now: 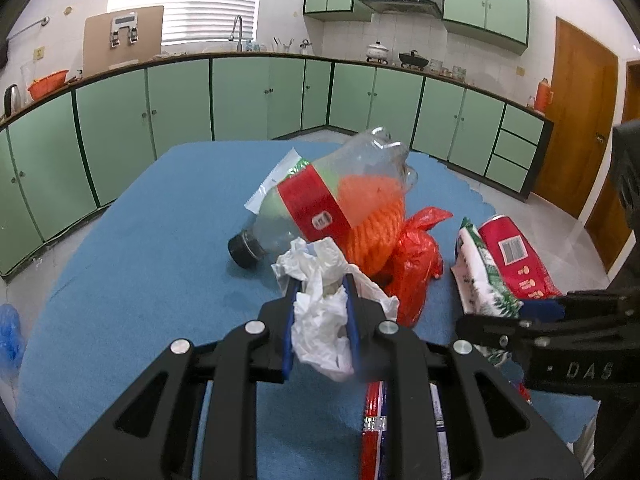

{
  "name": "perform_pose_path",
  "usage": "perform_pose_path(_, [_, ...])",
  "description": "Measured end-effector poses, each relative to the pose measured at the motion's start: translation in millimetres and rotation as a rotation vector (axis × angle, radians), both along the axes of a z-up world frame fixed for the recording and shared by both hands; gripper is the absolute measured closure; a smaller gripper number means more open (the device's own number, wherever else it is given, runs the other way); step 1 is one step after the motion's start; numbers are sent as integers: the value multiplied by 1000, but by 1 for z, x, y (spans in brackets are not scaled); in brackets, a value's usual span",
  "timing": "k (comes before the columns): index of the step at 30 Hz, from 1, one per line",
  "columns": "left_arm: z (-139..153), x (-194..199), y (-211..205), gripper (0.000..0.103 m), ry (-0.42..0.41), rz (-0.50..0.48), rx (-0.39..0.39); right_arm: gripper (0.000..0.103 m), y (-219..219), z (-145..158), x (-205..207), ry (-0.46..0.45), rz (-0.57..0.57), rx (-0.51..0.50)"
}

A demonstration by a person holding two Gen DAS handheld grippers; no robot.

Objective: Collect trash
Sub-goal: 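Grasp the green-white milk carton with the right tool while the left holds the tissue, then carry the tissue and milk carton over the bin and open both tools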

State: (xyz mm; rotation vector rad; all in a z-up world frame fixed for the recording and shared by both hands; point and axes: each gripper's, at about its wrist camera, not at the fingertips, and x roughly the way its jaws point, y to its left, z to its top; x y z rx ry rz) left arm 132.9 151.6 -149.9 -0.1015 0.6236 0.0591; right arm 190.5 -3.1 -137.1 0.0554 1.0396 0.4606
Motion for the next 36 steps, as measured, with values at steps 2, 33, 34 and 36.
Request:
perform_pose_path(2, [-2,1,0,84,5,1,0,44,-2,-4,4,19,-18,16])
perform_pose_path(33, [41,-10,-20,84,-90,-49,-22,72,-37,62,-29,-182,28,83])
perform_pose_path(34, [44,-11,-25,84,-97,-60,-22,72,-43,68,-31,-192,25,100])
perform_pose_path(36, [49,-10,-34,84,-107,-81,-24,72,-52,75,-33,-210,13,111])
